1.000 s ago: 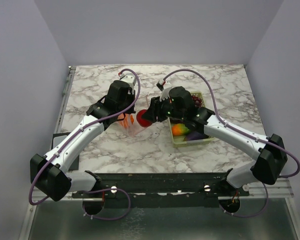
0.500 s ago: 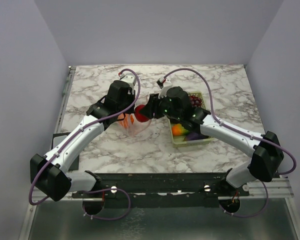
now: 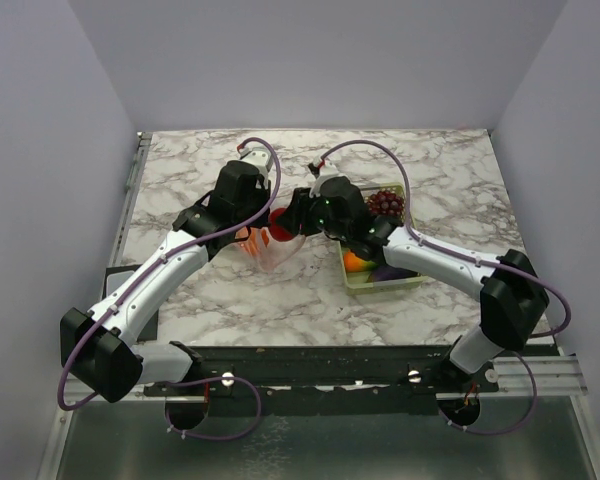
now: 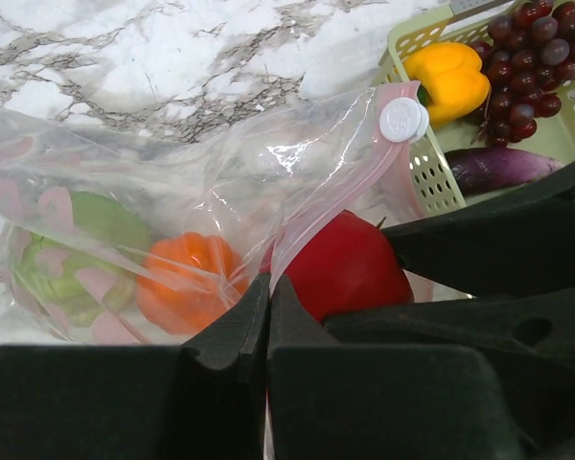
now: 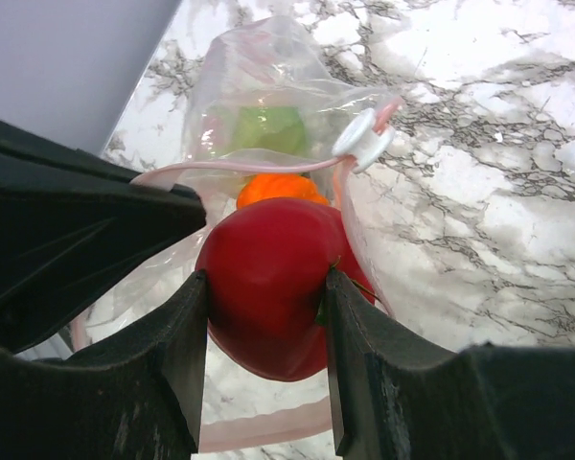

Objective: Place the food in the zip-top bag and seal the zipper
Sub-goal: Place the fake vegetable in the zipper food storage bag.

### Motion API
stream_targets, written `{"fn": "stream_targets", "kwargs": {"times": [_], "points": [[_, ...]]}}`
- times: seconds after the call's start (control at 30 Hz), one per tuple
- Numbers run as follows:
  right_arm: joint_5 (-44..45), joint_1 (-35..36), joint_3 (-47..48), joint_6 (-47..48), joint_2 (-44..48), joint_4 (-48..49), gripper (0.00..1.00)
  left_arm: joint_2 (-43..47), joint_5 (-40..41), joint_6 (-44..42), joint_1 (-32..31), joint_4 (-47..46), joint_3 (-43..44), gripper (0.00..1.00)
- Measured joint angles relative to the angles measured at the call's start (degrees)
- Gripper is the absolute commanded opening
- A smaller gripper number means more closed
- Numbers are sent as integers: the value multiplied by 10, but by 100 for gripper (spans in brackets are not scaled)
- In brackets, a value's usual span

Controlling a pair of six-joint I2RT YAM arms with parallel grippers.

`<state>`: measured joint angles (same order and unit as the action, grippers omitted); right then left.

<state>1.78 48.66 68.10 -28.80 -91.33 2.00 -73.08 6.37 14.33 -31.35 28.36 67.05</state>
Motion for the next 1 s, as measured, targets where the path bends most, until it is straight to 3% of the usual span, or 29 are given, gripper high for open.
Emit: {"fn": "stream_targets", "kwargs": {"times": [0.43, 1.0], "points": [[39, 0, 31, -48, -42, 1, 75, 0, -4, 0, 0, 0, 0, 0], [39, 0, 14, -53, 14, -9, 75, 0, -4, 1, 1, 0, 0, 0]]}}
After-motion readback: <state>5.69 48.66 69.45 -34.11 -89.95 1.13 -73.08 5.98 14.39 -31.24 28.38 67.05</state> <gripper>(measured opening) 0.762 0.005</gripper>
